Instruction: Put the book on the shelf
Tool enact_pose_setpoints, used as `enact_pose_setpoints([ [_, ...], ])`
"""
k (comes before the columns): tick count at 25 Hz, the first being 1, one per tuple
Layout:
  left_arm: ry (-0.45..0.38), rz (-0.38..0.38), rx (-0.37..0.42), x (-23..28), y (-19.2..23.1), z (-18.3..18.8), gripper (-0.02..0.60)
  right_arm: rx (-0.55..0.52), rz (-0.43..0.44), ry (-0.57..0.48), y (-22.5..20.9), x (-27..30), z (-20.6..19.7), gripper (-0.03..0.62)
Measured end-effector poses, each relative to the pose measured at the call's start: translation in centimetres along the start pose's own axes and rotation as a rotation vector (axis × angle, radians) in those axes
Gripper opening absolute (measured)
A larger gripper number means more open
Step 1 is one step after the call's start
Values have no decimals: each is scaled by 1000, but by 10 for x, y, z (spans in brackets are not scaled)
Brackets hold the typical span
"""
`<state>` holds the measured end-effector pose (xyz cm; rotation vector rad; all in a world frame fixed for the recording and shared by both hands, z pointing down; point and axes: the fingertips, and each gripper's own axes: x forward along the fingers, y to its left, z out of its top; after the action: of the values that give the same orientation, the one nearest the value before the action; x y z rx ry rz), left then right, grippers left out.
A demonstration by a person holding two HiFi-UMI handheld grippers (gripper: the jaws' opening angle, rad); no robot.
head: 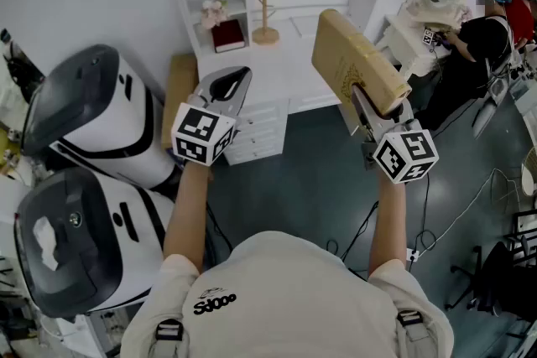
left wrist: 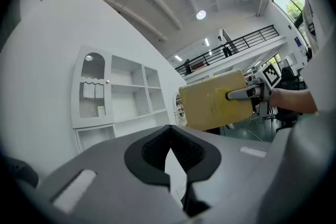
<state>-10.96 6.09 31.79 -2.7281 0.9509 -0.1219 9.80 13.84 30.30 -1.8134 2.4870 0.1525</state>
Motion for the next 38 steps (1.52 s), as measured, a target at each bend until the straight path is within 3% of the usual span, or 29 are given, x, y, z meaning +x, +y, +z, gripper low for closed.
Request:
enact_pose_setpoints([
  [9, -22, -11, -54, 22, -14, 5, 20, 40, 28, -31, -26, -5, -1, 219],
  [22, 34, 38, 14, 69, -29, -11, 20, 51, 39, 2, -84, 2, -25, 219],
  [32, 16, 57, 82, 151, 66, -37, 20, 44, 13, -30, -127, 111, -33, 219],
  [38, 14, 16, 84, 207, 132, -36, 20, 31, -13, -30, -153, 195, -21, 219],
])
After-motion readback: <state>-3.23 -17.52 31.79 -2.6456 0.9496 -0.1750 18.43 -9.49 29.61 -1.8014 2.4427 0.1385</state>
